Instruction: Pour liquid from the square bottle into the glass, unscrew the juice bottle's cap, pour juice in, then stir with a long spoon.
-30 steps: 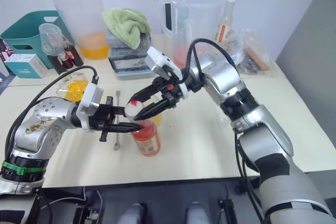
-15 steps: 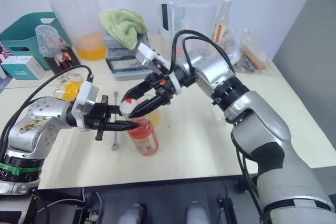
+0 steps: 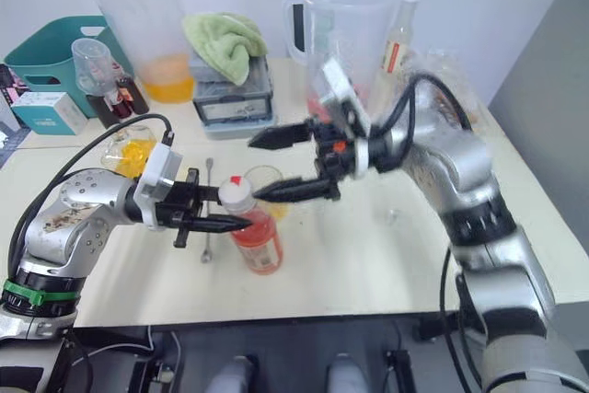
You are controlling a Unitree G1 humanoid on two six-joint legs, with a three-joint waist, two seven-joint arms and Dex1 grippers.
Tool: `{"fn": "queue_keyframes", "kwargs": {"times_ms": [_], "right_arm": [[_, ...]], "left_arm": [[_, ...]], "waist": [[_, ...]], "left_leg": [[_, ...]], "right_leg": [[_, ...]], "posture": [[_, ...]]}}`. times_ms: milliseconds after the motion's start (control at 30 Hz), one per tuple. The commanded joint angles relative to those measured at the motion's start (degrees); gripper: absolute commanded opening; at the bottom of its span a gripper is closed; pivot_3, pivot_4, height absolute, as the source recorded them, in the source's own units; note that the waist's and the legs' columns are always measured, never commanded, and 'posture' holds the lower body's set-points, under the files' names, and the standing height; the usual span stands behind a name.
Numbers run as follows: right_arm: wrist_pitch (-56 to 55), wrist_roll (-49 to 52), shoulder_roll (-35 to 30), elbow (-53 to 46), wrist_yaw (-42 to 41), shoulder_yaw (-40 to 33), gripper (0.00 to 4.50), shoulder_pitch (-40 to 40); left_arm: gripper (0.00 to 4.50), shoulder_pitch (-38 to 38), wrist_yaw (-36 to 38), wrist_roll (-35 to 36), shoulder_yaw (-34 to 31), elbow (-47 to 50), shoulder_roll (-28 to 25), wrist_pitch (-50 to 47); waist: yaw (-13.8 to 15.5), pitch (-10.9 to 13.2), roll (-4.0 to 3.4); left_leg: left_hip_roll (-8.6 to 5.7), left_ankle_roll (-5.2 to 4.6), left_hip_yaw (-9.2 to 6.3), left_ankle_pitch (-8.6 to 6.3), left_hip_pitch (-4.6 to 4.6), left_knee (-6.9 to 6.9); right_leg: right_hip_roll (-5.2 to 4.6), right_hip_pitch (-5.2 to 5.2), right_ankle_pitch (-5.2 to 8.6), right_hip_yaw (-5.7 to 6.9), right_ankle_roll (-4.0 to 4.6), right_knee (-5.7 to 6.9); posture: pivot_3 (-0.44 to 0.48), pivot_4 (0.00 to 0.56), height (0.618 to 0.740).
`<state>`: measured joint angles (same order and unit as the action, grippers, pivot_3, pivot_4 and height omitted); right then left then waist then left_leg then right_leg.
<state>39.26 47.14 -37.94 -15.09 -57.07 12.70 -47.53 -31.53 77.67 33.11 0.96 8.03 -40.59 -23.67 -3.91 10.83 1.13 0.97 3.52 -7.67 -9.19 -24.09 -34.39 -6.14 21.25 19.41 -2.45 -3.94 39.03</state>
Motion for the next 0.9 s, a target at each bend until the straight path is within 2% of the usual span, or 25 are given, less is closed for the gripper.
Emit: {"fn": "queue_keyframes", "kwargs": {"times_ms": [33,133,233,367,767,867,900], "right_arm": [[4.35,0.63,0.84,-13.53,14.39,-6.96,4.48,3.83],[8.74,3.05,3.74,-19.28,23.72,-9.19,4.48,6.46],[11.48,2.6,6.14,-21.24,28.87,-8.49,4.48,7.15],[13.54,4.12,7.6,-22.78,29.93,-8.27,4.48,7.55],[13.82,0.08,8.89,-22.74,31.41,-4.49,4.48,7.07],[13.73,-0.39,9.42,-22.75,31.89,-4.37,3.86,7.17],[13.67,-0.52,9.56,-22.77,31.93,-4.35,3.49,7.23]], "left_arm": [[1.33,0.96,0.34,-0.01,0.47,0.04,-0.48,-0.55],[1.33,1.14,0.58,0.34,0.51,0.31,-0.63,-0.88],[1.33,1.07,0.93,0.42,0.91,0.37,-0.64,-0.97],[1.33,0.55,1.13,0.42,1.29,0.21,-0.63,-1.02],[1.33,-0.14,1.28,0.48,2.02,0.17,-0.35,-1.16],[1.33,-0.25,1.37,0.45,2.08,0.06,-0.39,-1.14],[1.33,-0.27,1.4,0.38,2.12,0.04,-0.41,-1.09]], "waist": [[0.02,0.0,0.0],[-0.04,0.0,0.0],[-0.02,0.0,0.0],[0.0,0.0,0.0],[0.01,0.0,0.0],[-0.04,0.0,0.0],[-0.05,0.0,0.0]], "left_leg": [[-0.01,0.01,0.0,0.01,-0.08,-0.05],[0.0,0.01,0.0,0.0,-0.08,-0.18],[0.0,0.01,-0.01,0.0,-0.06,-0.17],[-0.01,0.0,0.0,0.01,-0.08,-0.18],[-0.01,0.0,-0.01,0.0,-0.08,-0.17],[-0.01,0.0,-0.01,0.0,-0.07,-0.17],[0.0,0.0,-0.01,0.0,-0.07,-0.17]], "right_leg": [[0.0,0.03,0.0,0.0,0.0,0.01],[0.0,0.02,0.0,0.0,0.0,0.07],[0.0,0.0,0.0,0.01,0.01,0.07],[0.0,0.0,0.0,0.0,0.01,0.06],[0.0,0.0,0.0,0.01,0.01,0.04],[0.0,0.0,0.0,0.01,0.01,0.04],[0.0,0.0,0.0,0.01,0.01,0.04]], "posture": [[0.0,0.15,0.74],[0.0,0.15,0.74],[0.0,0.15,0.74],[0.0,0.15,0.74],[0.0,0.15,0.74],[0.0,0.15,0.74],[0.0,0.15,0.74]]}}
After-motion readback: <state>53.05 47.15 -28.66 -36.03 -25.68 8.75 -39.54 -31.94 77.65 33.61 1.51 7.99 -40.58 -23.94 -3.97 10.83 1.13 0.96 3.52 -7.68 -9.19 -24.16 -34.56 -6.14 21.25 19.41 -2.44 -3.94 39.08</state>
